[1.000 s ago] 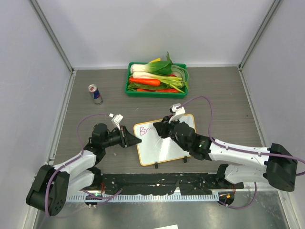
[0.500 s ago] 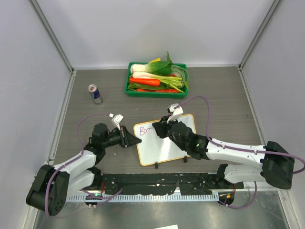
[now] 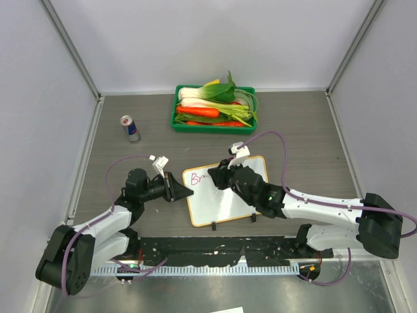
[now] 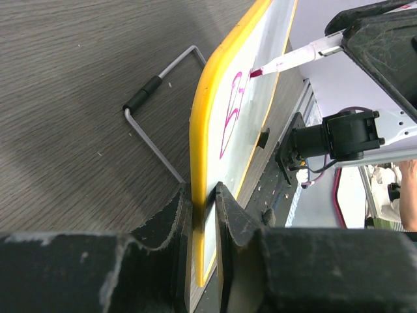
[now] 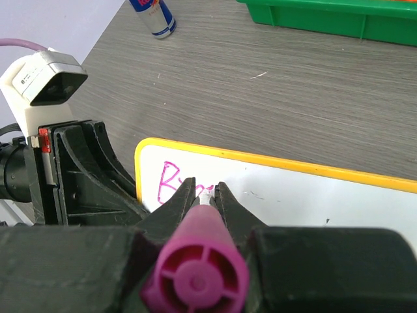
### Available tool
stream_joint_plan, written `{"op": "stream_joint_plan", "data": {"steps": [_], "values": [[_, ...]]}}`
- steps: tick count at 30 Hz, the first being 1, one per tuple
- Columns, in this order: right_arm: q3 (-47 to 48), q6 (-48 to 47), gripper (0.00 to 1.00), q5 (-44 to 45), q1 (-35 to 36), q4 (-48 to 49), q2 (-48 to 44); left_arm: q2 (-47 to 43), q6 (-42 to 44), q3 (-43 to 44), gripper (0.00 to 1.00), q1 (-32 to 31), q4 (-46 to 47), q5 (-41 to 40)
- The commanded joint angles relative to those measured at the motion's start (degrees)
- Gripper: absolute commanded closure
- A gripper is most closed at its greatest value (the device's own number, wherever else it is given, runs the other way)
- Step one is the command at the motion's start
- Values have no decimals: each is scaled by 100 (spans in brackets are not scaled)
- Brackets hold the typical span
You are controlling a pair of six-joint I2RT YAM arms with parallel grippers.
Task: Write a sentence on the whiteboard
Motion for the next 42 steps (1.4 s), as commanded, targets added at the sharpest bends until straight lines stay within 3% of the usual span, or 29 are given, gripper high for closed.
{"op": "stream_joint_plan", "data": {"steps": [1, 30, 42], "values": [[-71, -8, 99, -80, -17, -120, -92, -1, 120, -11, 100, -56, 12, 26], [174, 142, 98, -239, -17, 161, -593, 34, 137, -3, 100, -56, 12, 0], [412, 19, 99, 157, -61, 153, -57, -10, 137, -11, 100, -56, -6, 8]]}}
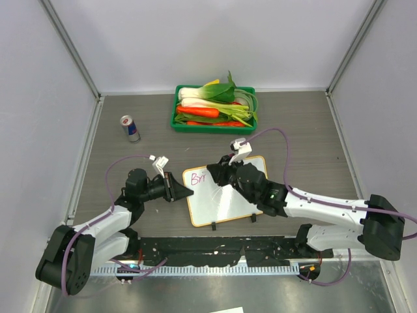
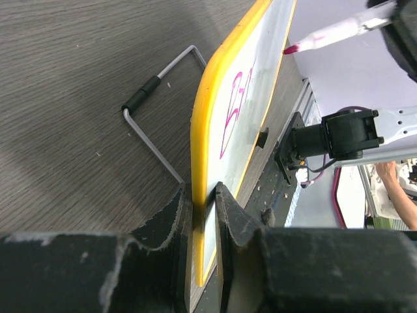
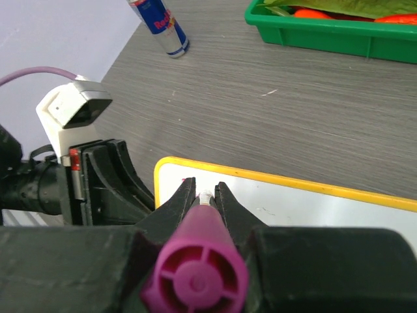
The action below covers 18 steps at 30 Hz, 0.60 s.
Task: Write a sentence on the whiteboard
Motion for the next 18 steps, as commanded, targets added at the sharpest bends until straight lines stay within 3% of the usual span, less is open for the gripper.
{"op": "stream_joint_plan", "data": {"steps": [1, 18], "values": [[198, -69, 99, 293, -39, 205, 179, -10, 137, -14, 100, -56, -12, -16], [39, -16, 98, 328, -47, 55, 56, -10, 137, -14, 100, -56, -21, -16]]}}
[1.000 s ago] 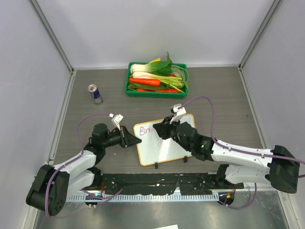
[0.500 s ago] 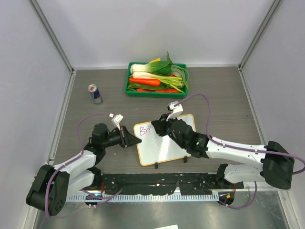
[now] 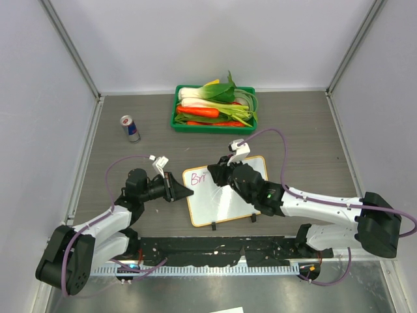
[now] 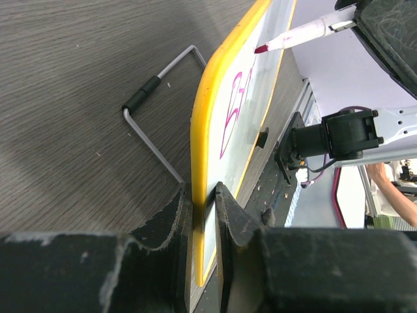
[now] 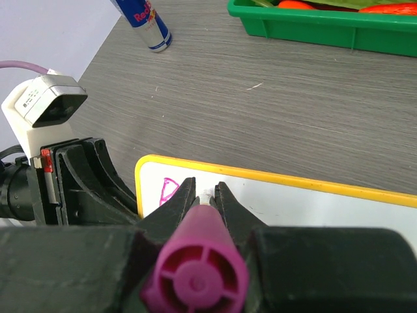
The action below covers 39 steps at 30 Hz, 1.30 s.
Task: Write a sentence on the whiteboard
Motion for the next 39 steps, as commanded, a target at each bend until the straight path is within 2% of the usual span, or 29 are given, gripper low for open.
{"op": "stream_joint_plan", "data": {"steps": [1, 18, 34, 39], "values": [[42, 12, 99, 57, -13, 84, -304, 3, 137, -11, 100, -56, -19, -13], [-143, -23, 99, 74, -21, -109, -481, -32, 155, -11, 100, -64, -28, -31], [-205, -84, 99, 285, -21, -241, -261, 12, 146, -3, 100, -56, -19, -31], [-213, -67, 99, 75, -30, -127, -156, 4, 146, -3, 100, -56, -19, -22]]}}
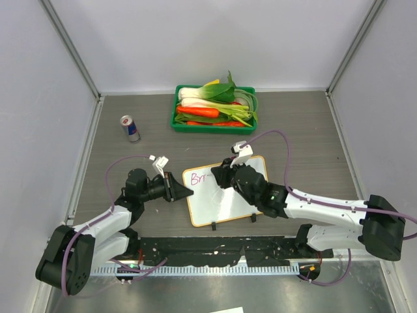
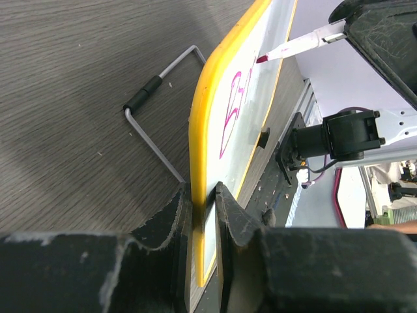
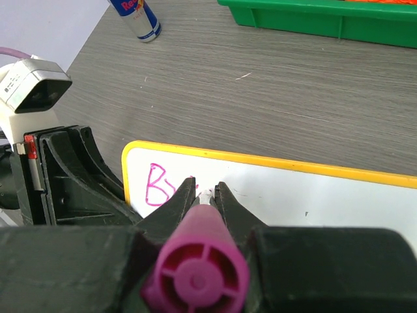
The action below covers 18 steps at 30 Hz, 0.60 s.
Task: Write a sentence on the whiteboard
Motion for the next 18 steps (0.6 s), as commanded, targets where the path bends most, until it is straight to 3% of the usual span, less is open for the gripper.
{"op": "stream_joint_plan", "data": {"steps": [1, 18], "values": [[-47, -43, 98, -19, -10, 199, 120, -14, 144, -5, 100, -56, -21, -9], [-65, -183, 99, -284, -2, -187, 137, 3, 153, -5, 100, -56, -21, -27]]}}
